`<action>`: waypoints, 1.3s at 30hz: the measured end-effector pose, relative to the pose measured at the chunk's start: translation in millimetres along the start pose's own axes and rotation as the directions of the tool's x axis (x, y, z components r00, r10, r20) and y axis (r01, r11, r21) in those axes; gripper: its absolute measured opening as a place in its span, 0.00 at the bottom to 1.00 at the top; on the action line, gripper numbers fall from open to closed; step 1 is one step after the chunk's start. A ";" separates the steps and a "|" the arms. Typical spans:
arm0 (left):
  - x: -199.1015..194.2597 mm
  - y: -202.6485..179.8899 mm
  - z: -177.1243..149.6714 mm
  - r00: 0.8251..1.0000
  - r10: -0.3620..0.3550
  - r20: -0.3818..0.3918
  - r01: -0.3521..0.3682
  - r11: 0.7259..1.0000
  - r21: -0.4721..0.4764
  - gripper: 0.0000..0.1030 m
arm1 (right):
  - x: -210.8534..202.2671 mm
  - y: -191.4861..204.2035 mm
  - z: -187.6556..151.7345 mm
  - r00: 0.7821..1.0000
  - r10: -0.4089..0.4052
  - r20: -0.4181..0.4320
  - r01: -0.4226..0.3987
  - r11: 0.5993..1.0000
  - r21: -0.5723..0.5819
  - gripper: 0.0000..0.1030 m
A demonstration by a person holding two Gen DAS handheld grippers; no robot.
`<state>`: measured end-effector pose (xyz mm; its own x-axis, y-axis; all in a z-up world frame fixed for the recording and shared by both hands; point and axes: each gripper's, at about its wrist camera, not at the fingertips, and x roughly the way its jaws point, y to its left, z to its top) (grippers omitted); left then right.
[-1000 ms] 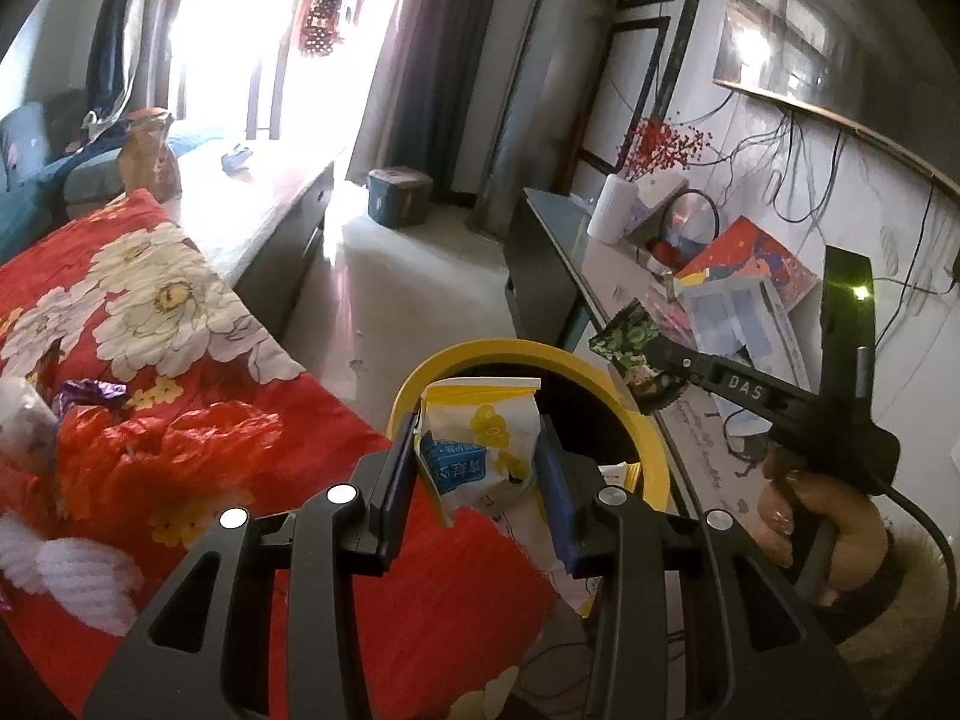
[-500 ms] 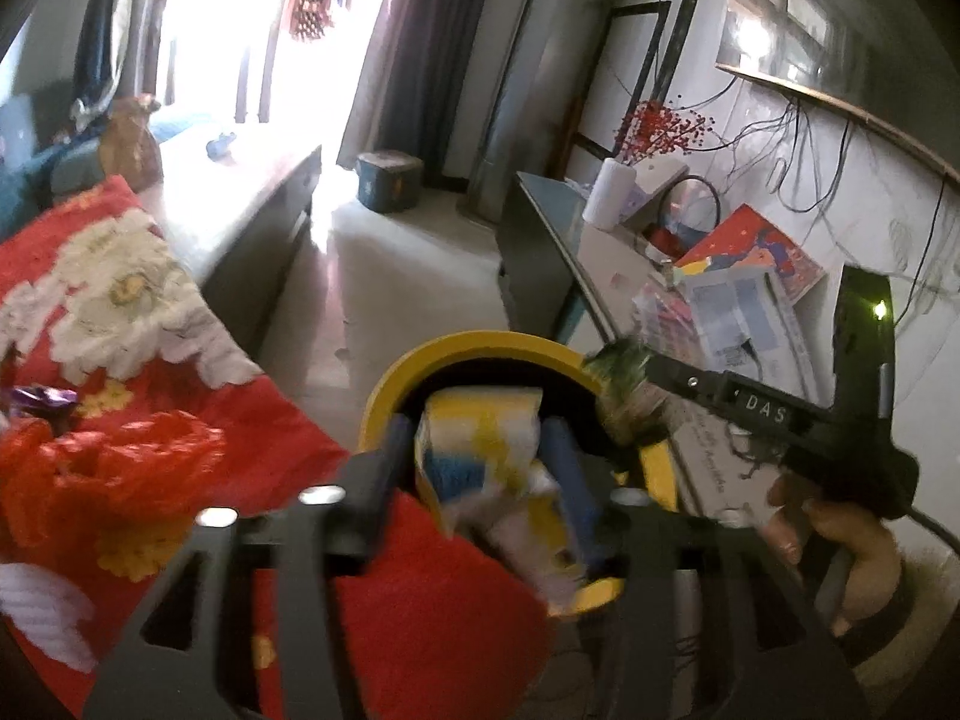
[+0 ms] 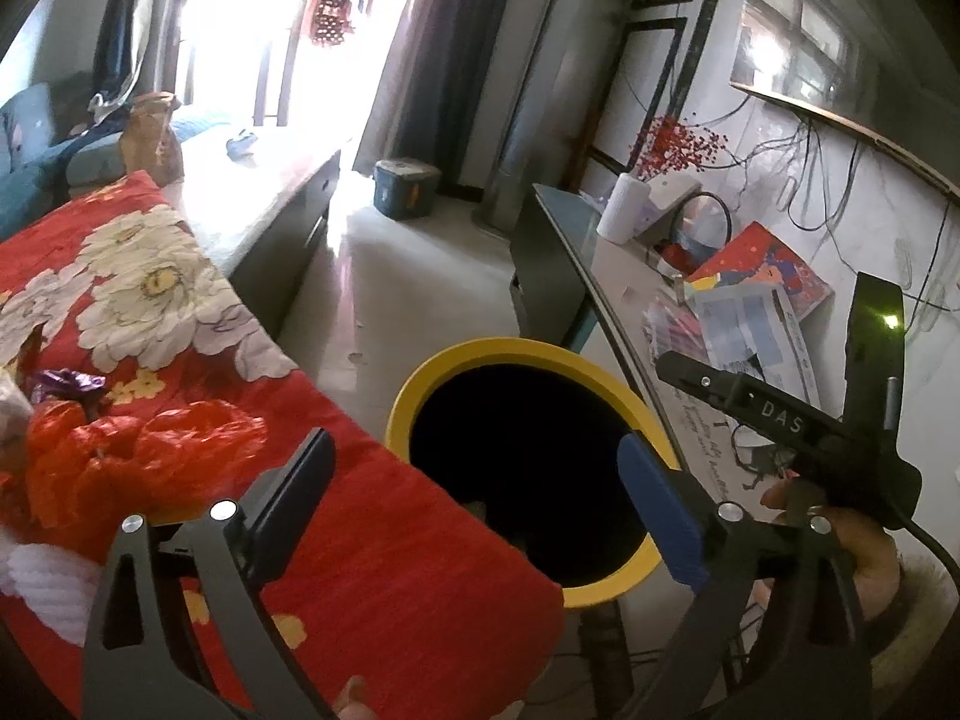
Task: Collect trash
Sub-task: 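Open the left tool while the right tool opens, dropping both packets into the bin, then move both tools back from the bin to the trash on the bedspread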
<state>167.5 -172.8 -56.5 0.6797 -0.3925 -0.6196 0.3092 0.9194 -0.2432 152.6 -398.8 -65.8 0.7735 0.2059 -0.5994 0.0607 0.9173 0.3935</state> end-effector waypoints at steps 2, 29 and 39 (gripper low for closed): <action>-5.4 3.8 -0.2 1.000 0.014 0.008 -0.014 1.000 -0.007 0.92 | -1.7 3.6 -0.1 1.000 0.008 0.003 -0.008 1.000 -0.013 0.55; -79.9 60.2 -6.2 0.983 0.142 0.120 -0.130 0.986 -0.106 0.93 | -18.4 75.4 -15.0 0.987 0.158 -0.030 -0.161 0.975 -0.154 0.61; -99.8 84.9 -8.6 0.972 0.181 0.148 -0.158 0.975 -0.155 0.93 | -20.8 109.4 -31.0 0.975 0.208 -0.074 -0.220 0.949 -0.227 0.61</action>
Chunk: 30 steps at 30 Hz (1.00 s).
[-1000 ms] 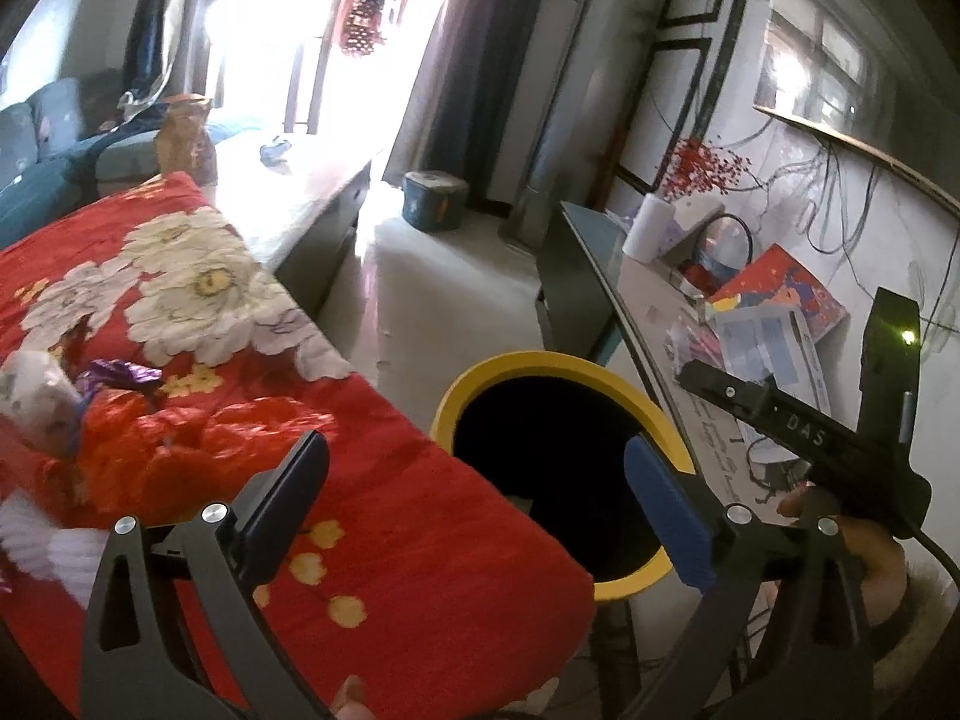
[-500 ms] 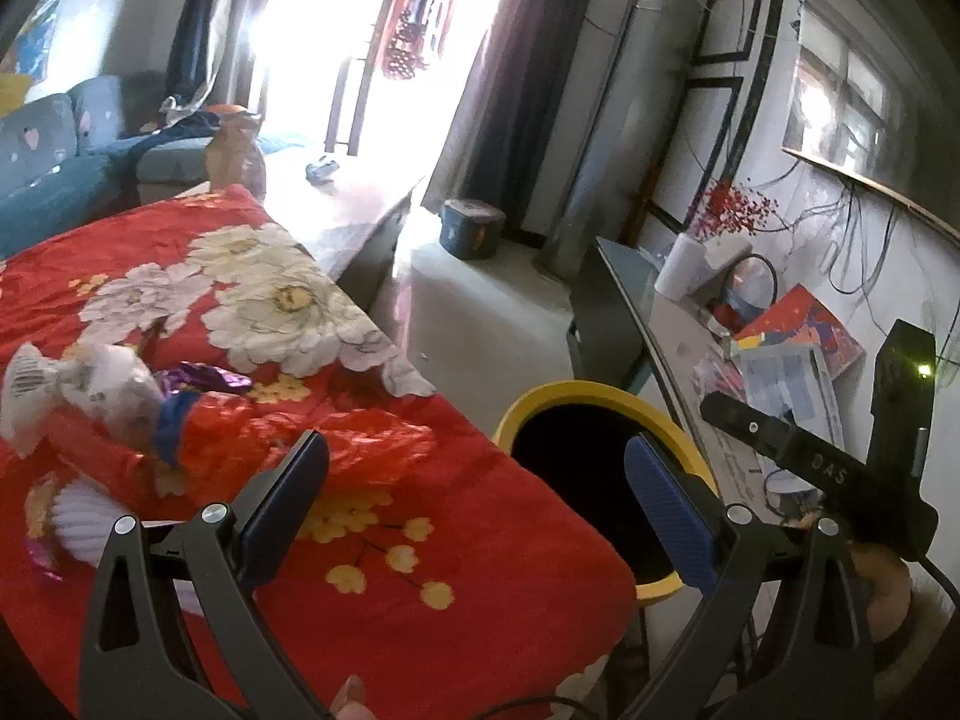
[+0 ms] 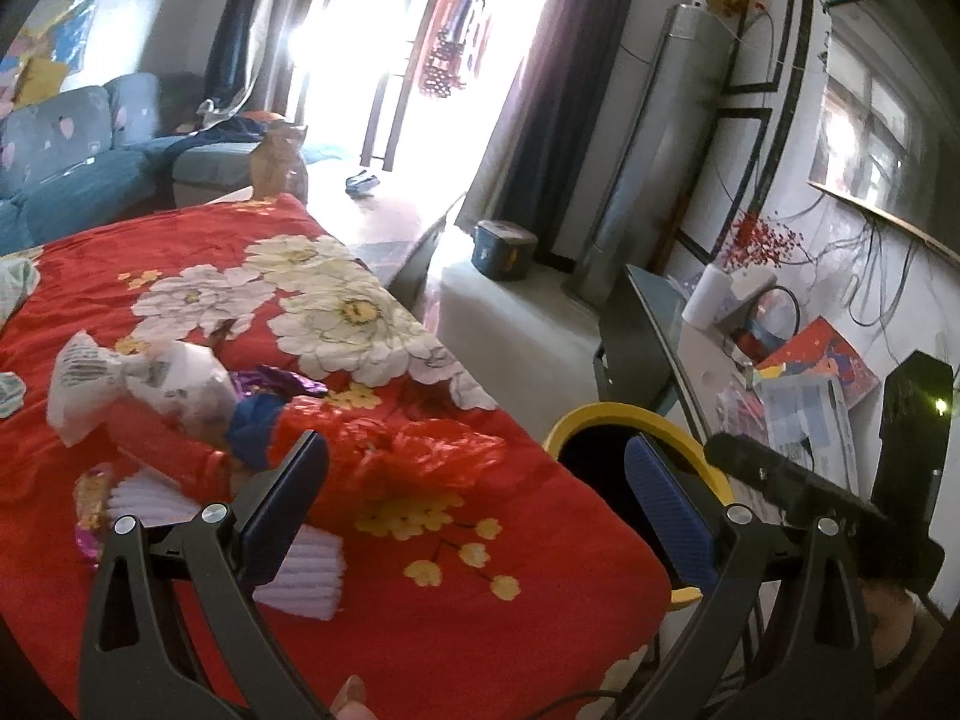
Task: Collect trash
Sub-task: 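Move both tools back from the bin to the trash on the bedspread, then grasp the white printed plastic bag with the left tool while the right tool grasps the red plastic bag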
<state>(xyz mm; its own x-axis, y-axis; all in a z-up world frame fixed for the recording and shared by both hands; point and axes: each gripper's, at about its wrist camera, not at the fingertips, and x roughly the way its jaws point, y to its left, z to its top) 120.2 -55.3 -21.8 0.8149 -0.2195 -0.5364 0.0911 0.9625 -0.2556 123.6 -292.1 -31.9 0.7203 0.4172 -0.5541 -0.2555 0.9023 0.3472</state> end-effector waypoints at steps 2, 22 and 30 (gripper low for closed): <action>-2.5 4.5 0.8 1.000 0.009 0.006 -0.009 1.000 -0.008 0.93 | 1.6 8.0 -2.6 1.000 0.013 -0.012 -0.014 1.000 -0.017 0.61; -27.3 61.9 6.2 0.994 0.098 0.053 -0.092 0.989 -0.113 0.93 | 24.5 79.7 -17.5 0.989 0.108 -0.104 -0.123 0.980 -0.155 0.62; -36.4 96.8 7.4 0.986 0.156 0.062 -0.143 0.975 -0.168 0.93 | 45.0 116.1 -21.5 0.976 0.145 -0.160 -0.181 0.954 -0.239 0.62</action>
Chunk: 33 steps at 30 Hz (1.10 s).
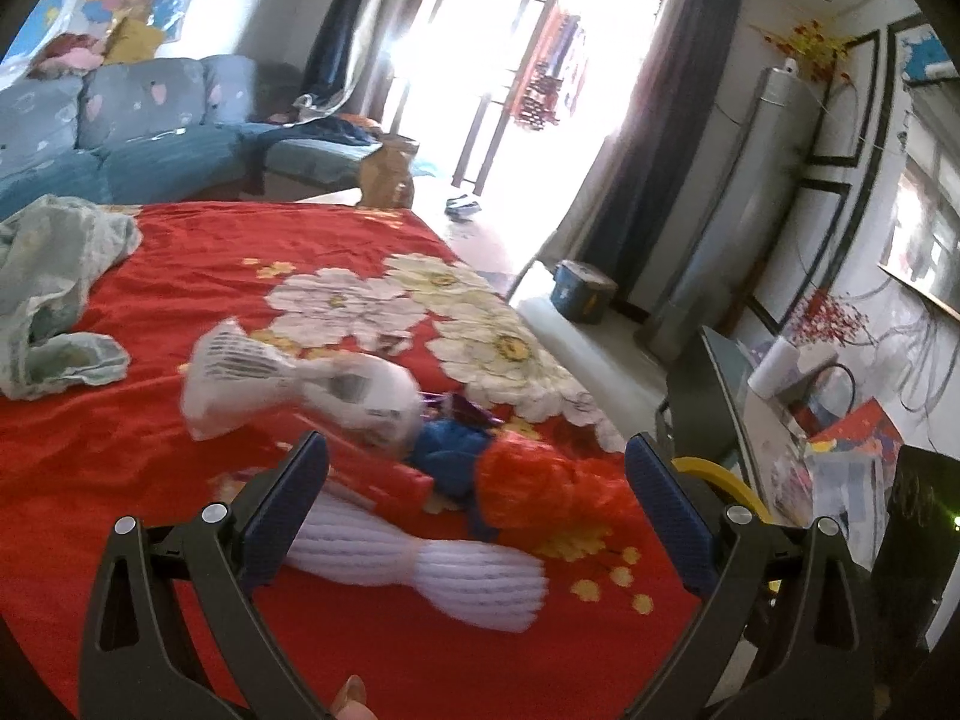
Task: Collect trash
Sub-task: 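Grasp the white printed plastic bag with the left tool while the right tool grasps the red plastic bag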
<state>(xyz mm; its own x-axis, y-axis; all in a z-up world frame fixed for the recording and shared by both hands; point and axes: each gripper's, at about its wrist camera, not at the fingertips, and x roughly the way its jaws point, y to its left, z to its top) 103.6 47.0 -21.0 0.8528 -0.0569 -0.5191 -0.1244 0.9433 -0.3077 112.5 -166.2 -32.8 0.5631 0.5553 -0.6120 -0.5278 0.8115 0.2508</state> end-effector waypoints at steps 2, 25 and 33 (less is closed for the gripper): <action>0.5 11.8 2.5 1.000 0.022 0.004 -0.022 1.000 -0.014 0.93 | 8.7 5.3 2.7 1.000 0.006 -0.014 -0.006 1.000 -0.017 0.62; 51.8 152.2 36.1 0.989 0.103 -0.106 -0.126 0.960 -0.249 0.93 | 95.3 22.5 23.8 0.989 0.013 -0.146 -0.016 1.000 -0.022 0.47; 84.3 173.2 30.6 0.990 -0.002 -0.143 -0.049 0.935 -0.352 0.77 | 86.8 3.3 15.8 0.991 0.028 -0.128 -0.024 0.999 0.032 0.17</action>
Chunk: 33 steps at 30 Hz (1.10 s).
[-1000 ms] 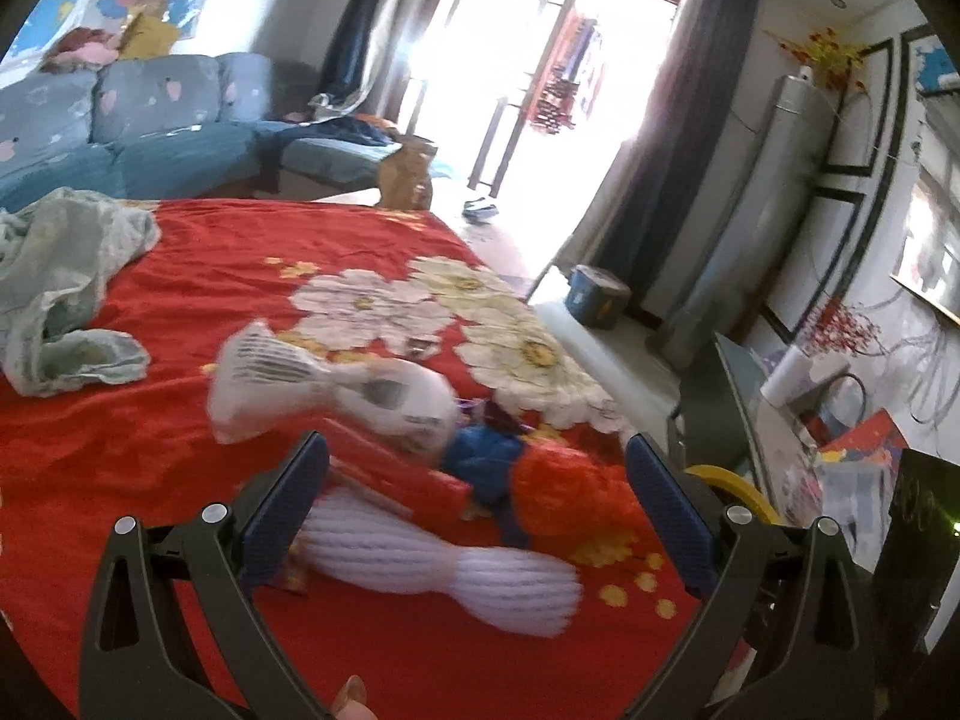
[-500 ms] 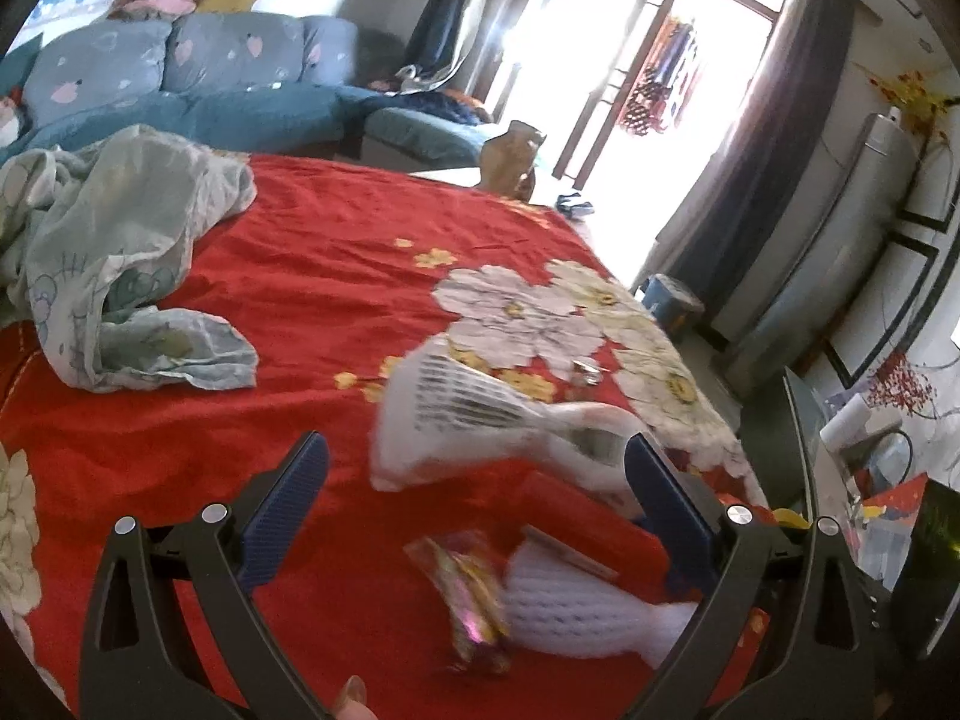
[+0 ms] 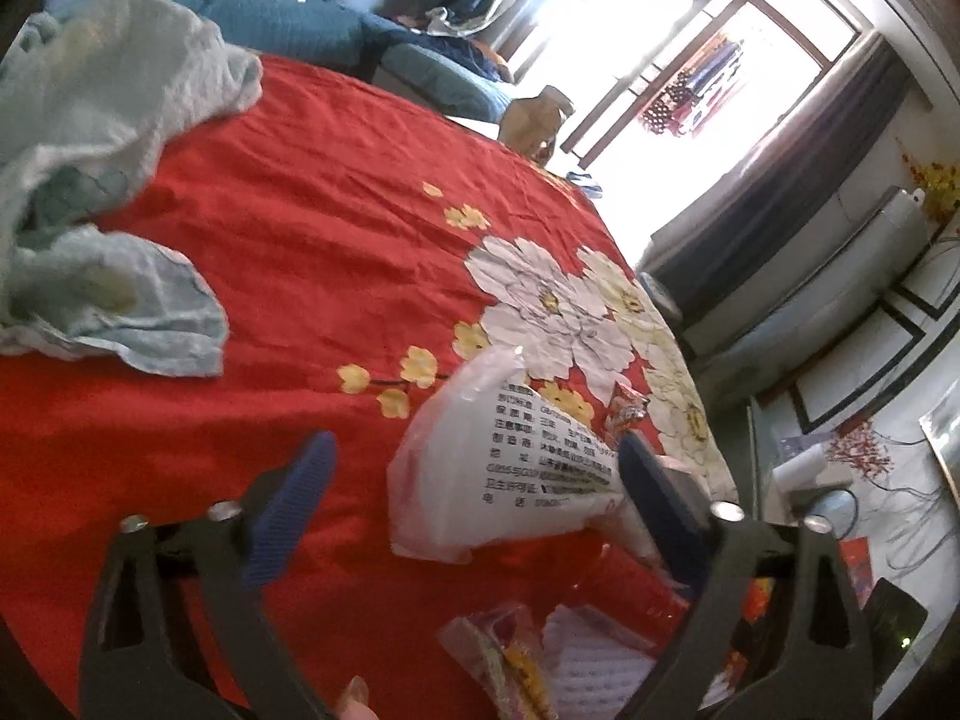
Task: Collect trash
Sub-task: 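Grasp the white printed plastic bag with the left tool while the right tool grasps the red plastic bag, then carry the white bag with the left tool while the right tool carries the red bag over the bin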
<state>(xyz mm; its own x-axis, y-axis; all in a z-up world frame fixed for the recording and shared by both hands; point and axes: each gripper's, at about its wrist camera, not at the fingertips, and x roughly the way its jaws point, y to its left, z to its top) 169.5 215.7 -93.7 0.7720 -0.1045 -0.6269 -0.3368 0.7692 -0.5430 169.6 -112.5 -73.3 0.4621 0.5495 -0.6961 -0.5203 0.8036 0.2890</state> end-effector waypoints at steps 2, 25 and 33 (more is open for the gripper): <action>4.3 -1.1 -1.9 1.000 -0.014 -0.014 0.014 1.000 0.000 0.71 | -3.7 -1.7 -2.6 1.000 0.006 0.007 -0.006 1.000 0.010 0.16; -68.3 -72.7 -25.9 0.987 -0.044 0.155 0.008 0.975 0.220 0.47 | -46.6 -7.5 -10.1 0.994 0.024 0.102 -0.029 0.998 0.052 0.10; -96.0 -82.1 -33.7 0.978 -0.036 0.203 -0.014 0.971 0.237 0.47 | -59.3 -14.9 -8.9 0.991 0.037 0.127 -0.046 0.996 0.075 0.10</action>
<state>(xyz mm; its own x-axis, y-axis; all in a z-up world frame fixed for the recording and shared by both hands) 104.9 141.3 -7.8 0.8770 -0.0016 -0.4805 -0.2102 0.8980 -0.3866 143.6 -159.0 -42.2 0.5300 0.6030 -0.5962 -0.4859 0.7922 0.3693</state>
